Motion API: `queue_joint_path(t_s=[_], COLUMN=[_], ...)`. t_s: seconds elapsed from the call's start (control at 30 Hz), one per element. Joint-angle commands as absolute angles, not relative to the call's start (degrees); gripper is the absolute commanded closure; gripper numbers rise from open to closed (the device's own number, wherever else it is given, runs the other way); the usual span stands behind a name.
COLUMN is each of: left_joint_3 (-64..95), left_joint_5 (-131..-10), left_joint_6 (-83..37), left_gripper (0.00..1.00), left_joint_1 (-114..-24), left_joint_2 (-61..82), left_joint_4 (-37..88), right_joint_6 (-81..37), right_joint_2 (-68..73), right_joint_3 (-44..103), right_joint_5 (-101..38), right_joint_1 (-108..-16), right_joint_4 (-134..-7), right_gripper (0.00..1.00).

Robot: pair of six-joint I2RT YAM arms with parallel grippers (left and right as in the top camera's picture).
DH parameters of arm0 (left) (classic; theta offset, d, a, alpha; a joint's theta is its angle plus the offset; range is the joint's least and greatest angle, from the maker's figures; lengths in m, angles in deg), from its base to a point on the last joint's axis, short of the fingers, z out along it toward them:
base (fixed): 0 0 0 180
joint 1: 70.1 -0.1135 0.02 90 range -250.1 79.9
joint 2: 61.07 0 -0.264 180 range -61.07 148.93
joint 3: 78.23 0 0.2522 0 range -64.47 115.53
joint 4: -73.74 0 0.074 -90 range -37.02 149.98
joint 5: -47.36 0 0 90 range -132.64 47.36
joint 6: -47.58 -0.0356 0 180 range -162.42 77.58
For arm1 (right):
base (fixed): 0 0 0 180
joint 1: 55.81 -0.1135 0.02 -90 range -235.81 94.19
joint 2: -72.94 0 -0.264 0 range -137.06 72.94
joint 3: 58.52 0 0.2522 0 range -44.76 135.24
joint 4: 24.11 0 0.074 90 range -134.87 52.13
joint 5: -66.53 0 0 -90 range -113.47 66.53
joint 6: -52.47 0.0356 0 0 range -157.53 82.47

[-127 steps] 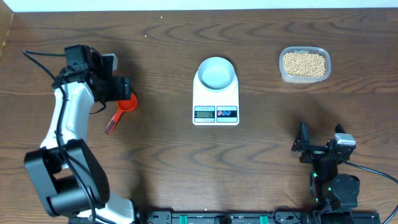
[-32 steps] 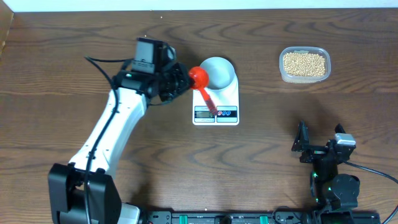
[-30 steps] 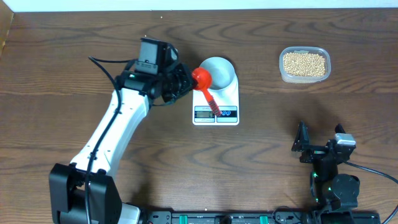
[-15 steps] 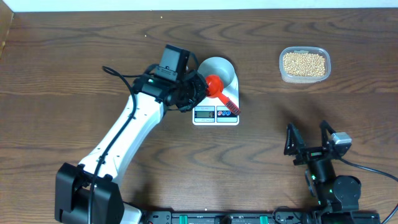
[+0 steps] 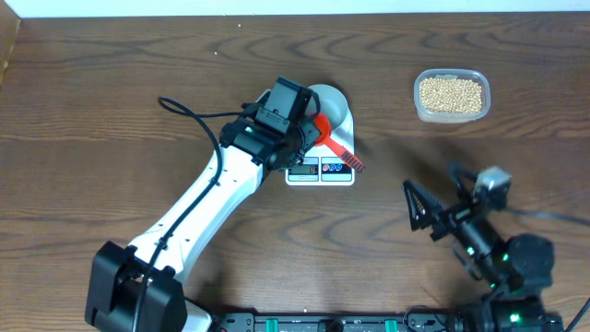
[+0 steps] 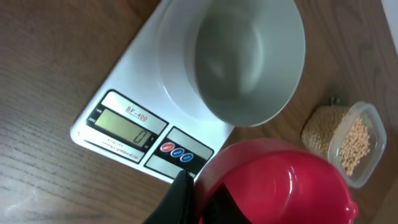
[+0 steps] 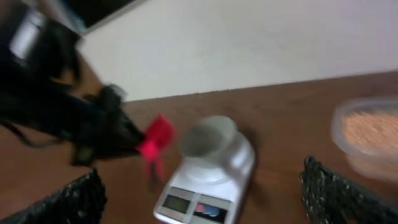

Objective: Scoop item into bowl and weigh 50g on scale
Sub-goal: 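Lift the red scoop with the left gripper toward the scale, then reach the right gripper to the scoop and grasp its cup rim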

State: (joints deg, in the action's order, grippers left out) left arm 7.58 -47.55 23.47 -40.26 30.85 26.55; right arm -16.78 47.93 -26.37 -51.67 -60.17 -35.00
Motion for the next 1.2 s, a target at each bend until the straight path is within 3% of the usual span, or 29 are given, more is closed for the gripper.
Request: queue_joint_path(t_s=[0.0,0.17,0.63,0.77,0.87,1.17], left_joint_3=[8.1,8.1,8.1,8.1,8.1,8.1], left_joint_5=[-43.2,-43.5,-47.6,-47.6,-47.6,-47.6], left_joint_6=[28.3,36.4,37.4,37.5,37.9,38.5], left_gripper=[0.93,0.93,0.94,0.93,0.93,0.93], left_joint_1=[-39.7,-39.7,-39.3,-38.7,-38.2,-37.1], left_joint_2=[29.5,29.5,29.5,29.5,29.5,29.5], left_joint_4=[26.4,26.4,26.4,26.4,26.4,26.6], right_joint_6=[-17.8,-14.0,8.8,8.7,8.7,8.7], right_joint_2=[39.1,20.1,-0.2,-1.9,-2.8,-3.1], right_joint_3=[-18.8,-8.9,-7.5,-7.5,-7.5,-7.5], right_joint_5=[-61.8,-73.3,-71.2,-71.2,-70.8,-65.8], right_joint_1=[-60.0,-60.8,-63.2,-65.0,-66.9,-72.2], right_joint_4=[-35.0,-34.8,-21.0,-19.2,-19.2,-19.2], right_gripper=[0.01,0.01,0.01,0.28,0.29,0.57])
